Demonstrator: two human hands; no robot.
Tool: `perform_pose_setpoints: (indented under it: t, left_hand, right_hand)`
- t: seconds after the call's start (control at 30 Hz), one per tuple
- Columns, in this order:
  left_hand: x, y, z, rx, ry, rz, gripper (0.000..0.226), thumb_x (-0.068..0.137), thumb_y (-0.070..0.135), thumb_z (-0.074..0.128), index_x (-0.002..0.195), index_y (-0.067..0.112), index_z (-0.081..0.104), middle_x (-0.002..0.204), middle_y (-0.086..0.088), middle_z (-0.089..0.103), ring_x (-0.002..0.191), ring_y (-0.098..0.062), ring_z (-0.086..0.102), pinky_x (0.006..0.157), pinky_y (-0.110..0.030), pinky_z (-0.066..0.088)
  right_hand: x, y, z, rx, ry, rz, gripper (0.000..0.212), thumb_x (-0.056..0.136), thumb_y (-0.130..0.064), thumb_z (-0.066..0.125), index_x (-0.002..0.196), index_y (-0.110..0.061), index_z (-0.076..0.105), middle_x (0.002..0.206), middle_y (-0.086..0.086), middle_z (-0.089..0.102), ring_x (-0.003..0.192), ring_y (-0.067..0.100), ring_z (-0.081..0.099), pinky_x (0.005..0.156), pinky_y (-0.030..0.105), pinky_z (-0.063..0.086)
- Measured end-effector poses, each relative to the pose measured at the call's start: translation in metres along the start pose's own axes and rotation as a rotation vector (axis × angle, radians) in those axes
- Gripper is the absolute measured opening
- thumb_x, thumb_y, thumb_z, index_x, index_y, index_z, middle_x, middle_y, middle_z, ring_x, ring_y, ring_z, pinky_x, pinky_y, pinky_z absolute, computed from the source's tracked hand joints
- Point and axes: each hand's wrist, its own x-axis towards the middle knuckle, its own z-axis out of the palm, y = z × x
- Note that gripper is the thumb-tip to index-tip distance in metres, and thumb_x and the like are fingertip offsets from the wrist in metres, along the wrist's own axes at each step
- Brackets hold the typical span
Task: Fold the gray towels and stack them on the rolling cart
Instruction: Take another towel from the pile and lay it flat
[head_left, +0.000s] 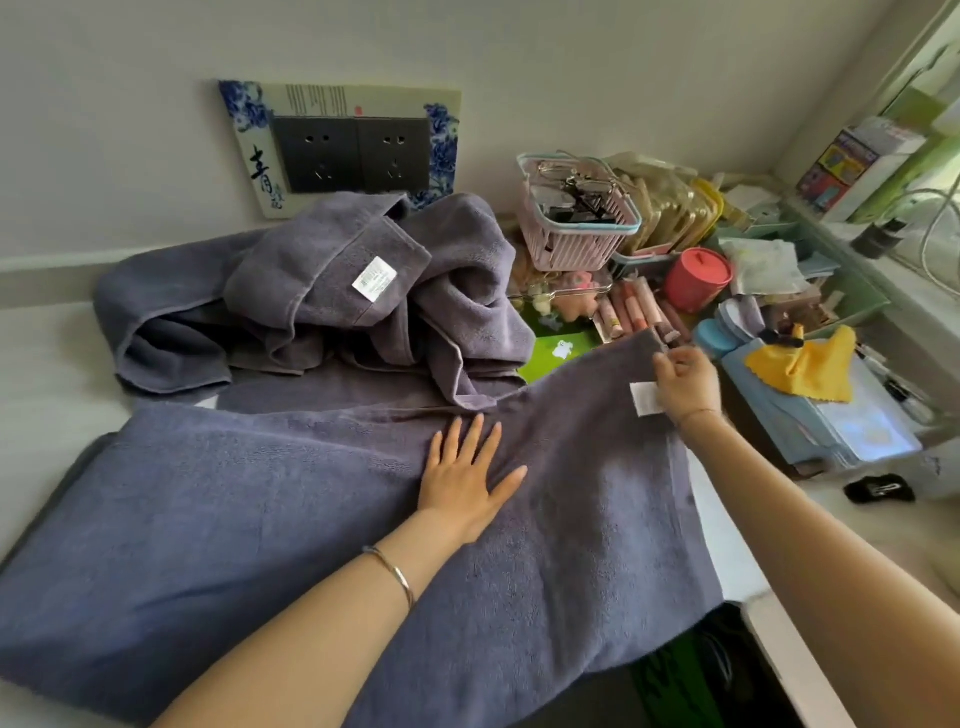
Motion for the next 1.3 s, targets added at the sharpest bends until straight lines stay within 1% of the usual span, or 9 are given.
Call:
perform_pose_setpoints:
  t: [0.2, 0.33, 0.5, 0.63, 0.77, 0.97, 1.07, 1.13, 1.3]
  left_hand:
    - [0.022, -0.007, 0.007, 0.046, 0.128, -0.016, 0.103, 0.063, 0.077, -0.028, 0.151, 0.028, -0.006, 0.16, 0.003, -0.001, 0.146, -0.022, -0.003, 0.115, -0.041, -0.012]
    - [0.018, -0.009, 0.009, 0.05, 0.186, 0.0, 0.106, 0.062, 0.075, -0.033, 0.151, 0.027, -0.001, 0.16, 0.001, 0.006, 0.146, -0.023, 0.003, 0.112, -0.039, -0.014]
    - [0.033, -0.012, 0.006, 0.071, 0.2, -0.062, 0.106, 0.064, 0.075, -0.032, 0.152, 0.025, 0.002, 0.159, 0.0, 0.012, 0.145, -0.025, 0.007, 0.117, -0.044, -0.003]
    - [0.045, -0.021, 0.002, 0.089, 0.216, -0.111, 0.099, 0.071, 0.074, -0.015, 0.151, 0.023, 0.011, 0.156, -0.002, 0.022, 0.143, -0.026, 0.014, 0.117, -0.044, 0.003]
    - [0.048, -0.025, 0.0, 0.096, 0.199, -0.129, 0.095, 0.073, 0.073, -0.012, 0.151, 0.023, 0.01, 0.155, -0.003, 0.024, 0.143, -0.026, 0.015, 0.116, -0.044, 0.004]
    - [0.031, -0.024, -0.006, 0.006, 0.222, -0.001, 0.089, 0.08, 0.068, -0.002, 0.148, 0.017, 0.026, 0.15, -0.005, 0.034, 0.138, -0.027, 0.028, 0.115, -0.042, 0.017]
    - [0.014, -0.038, -0.015, -0.052, 0.512, 0.129, 0.06, 0.091, 0.056, 0.024, 0.113, 0.011, 0.057, 0.11, -0.006, 0.058, 0.104, -0.027, 0.053, 0.089, -0.039, 0.043]
    - [0.011, -0.053, -0.024, -0.048, 0.653, 0.1, 0.043, 0.091, 0.05, 0.034, 0.093, 0.012, 0.054, 0.093, -0.005, 0.056, 0.087, -0.025, 0.051, 0.074, -0.036, 0.042]
    - [0.023, -0.082, -0.04, 0.03, 0.439, -0.06, 0.045, 0.09, 0.046, 0.048, 0.106, 0.006, 0.06, 0.103, -0.012, 0.061, 0.094, -0.034, 0.056, 0.077, -0.043, 0.046]
  right_hand:
    - [-0.02, 0.051, -0.001, -0.049, -0.218, 0.146, 0.041, 0.09, -0.023, 0.062, 0.116, 0.009, 0.057, 0.117, 0.023, 0.059, 0.111, 0.036, 0.054, 0.086, 0.033, 0.04]
    - [-0.022, 0.064, -0.012, -0.105, -0.192, 0.015, 0.027, 0.088, -0.017, 0.065, 0.102, 0.007, 0.062, 0.099, 0.022, 0.063, 0.091, 0.036, 0.056, 0.068, 0.026, 0.033]
    - [0.002, 0.041, -0.013, 0.018, -0.075, -0.115, 0.021, 0.086, -0.018, 0.067, 0.097, 0.0, 0.065, 0.093, 0.013, 0.065, 0.082, 0.02, 0.055, 0.073, 0.026, 0.039]
    - [-0.008, 0.05, -0.013, -0.082, -0.301, 0.082, 0.037, 0.087, -0.035, 0.064, 0.11, -0.006, 0.063, 0.103, 0.01, 0.062, 0.088, 0.019, 0.055, 0.078, 0.031, 0.045]
    - [-0.029, 0.078, -0.039, -0.279, -0.522, 0.134, 0.031, 0.086, -0.036, 0.066, 0.086, -0.005, 0.066, 0.081, 0.007, 0.058, 0.079, 0.022, 0.053, 0.075, 0.037, 0.047]
    - [-0.036, 0.089, -0.04, -0.17, -0.112, 0.034, 0.028, 0.082, -0.02, 0.072, 0.102, -0.001, 0.066, 0.095, 0.009, 0.061, 0.083, 0.023, 0.055, 0.075, 0.03, 0.042]
    - [-0.038, 0.065, -0.019, -0.277, -0.05, -0.141, 0.042, 0.083, -0.025, 0.069, 0.12, -0.011, 0.055, 0.121, 0.008, 0.049, 0.093, 0.027, 0.057, 0.081, 0.035, 0.045]
    - [-0.039, 0.037, 0.001, -0.228, -0.138, -0.296, 0.036, 0.087, -0.02, 0.064, 0.121, -0.014, 0.056, 0.126, 0.007, 0.047, 0.087, 0.022, 0.057, 0.081, 0.032, 0.045]
    - [-0.034, -0.026, 0.071, -0.213, -0.488, -0.55, 0.034, 0.092, -0.01, 0.054, 0.124, -0.02, 0.058, 0.138, 0.001, 0.043, 0.094, 0.02, 0.055, 0.086, 0.027, 0.044]
